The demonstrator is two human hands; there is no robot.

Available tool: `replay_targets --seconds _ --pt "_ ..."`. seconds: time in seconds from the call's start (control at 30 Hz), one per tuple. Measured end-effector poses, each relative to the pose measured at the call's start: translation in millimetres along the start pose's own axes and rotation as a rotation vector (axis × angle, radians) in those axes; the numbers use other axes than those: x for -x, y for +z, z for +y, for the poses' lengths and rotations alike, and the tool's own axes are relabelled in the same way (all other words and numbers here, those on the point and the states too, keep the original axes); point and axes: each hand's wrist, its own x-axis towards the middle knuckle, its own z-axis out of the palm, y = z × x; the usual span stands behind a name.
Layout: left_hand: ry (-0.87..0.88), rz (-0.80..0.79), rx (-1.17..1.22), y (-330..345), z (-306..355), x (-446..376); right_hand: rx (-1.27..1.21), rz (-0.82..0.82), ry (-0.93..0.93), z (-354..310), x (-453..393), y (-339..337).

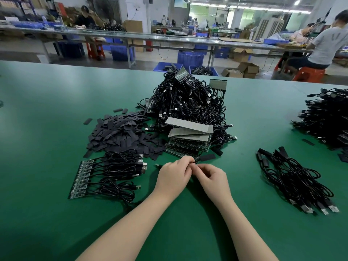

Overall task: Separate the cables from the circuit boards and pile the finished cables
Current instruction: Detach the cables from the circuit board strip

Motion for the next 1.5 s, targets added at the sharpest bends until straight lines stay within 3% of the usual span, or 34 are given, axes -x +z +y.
replay_targets --seconds 0.27,0.43,0.5,0.7,0.73,0.8,0.9,1.07,1.2,1.3,1.43,1.5 --pt "0.061 0.005 0.054 -1.8 1.5 2.3 -0.085 -0.011 -0.027 4.6 -0.3 -3.6" --pt "0.109 -0.063 0.113 -2.3 3.7 3.2 -0.205 0.069 0.018 6.1 0.1 -6.5" --pt "0.141 -0.067 0.123 -3.7 3.4 1.4 -0.242 0.156 0.012 4.0 1.6 -6.5" --pt "0.084 -0.080 0.096 -4.8 3.6 1.4 -0.556 0.626 0.023 -13.1 -4.0 -46.7" --pt "0.084 -0.092 0.096 -4.4 3.5 1.4 -0.514 0.677 -0.008 -18.4 -6.5 -62.6" --pt "0.080 -0.100 0.096 -4.1 2.5 0.8 -0.182 0.715 -0.046 -24.6 -16.9 -98.4" --pt "0.073 -0.096 0.096 -3.7 2.6 0.6 0.480 0.572 0.067 -19.0 -41.2 -149.3" --pt "0.066 -0.087 0.083 -2.9 3.2 -1.2 0.997 0.366 0.349 26.0 -58.9 -179.7" --pt "0.054 -0.081 0.067 -3.4 3.0 -0.6 1.158 0.376 0.315 46.3 -54.0 -175.5" --pt "0.030 -0.089 0.066 -3.4 4.0 -0.8 1.163 0.483 0.259 37.1 -59.1 -164.3" --pt "0.004 -0.103 0.037 -2.0 3.6 -1.9 0.899 0.680 -0.172 -5.4 -59.3 -122.4" --pt "-0.019 -0.106 0.009 -1.5 2.3 -2.2 0.815 0.680 -0.424 -31.8 -55.3 -90.2"
